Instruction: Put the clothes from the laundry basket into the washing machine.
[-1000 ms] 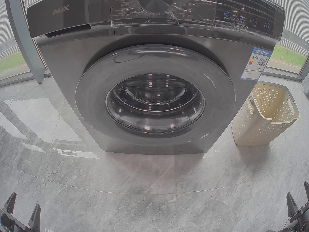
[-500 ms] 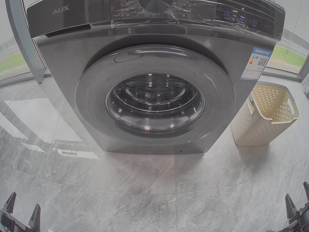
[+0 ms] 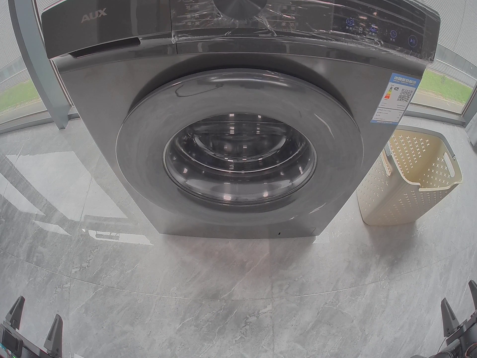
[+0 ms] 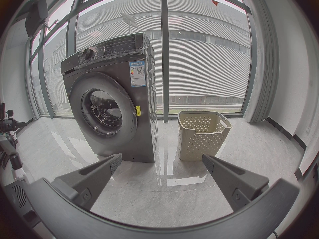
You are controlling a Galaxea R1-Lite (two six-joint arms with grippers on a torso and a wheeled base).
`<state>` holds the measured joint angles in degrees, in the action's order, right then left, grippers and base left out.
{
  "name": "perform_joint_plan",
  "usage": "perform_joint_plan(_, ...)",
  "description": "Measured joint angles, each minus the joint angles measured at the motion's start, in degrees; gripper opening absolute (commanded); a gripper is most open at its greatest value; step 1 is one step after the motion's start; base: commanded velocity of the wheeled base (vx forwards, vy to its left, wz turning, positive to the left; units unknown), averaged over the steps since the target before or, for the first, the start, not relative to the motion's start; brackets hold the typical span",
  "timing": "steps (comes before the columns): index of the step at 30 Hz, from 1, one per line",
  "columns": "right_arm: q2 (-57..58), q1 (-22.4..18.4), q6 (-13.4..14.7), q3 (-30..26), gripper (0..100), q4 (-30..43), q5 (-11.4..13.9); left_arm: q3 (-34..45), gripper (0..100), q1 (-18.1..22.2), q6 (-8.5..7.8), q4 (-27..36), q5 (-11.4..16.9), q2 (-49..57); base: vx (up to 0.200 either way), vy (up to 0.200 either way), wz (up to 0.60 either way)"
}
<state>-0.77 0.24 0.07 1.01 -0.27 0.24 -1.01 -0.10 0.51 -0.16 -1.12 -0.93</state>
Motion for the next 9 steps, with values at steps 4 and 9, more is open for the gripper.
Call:
perform_joint_plan(4, 0.0, 0.0, 0.1, 0.0, 100, 0.0, -0.1, 0.0, 100, 0.0, 0.04, 0.0, 0.0, 0.0, 0.000, 0.000, 0.00)
perform_joint_plan(9, 0.0, 0.0, 0.1, 0.0, 100, 0.0, 0.0, 0.0, 100, 0.0, 0.04, 0.0, 0.0, 0.0, 0.000, 0.000, 0.00)
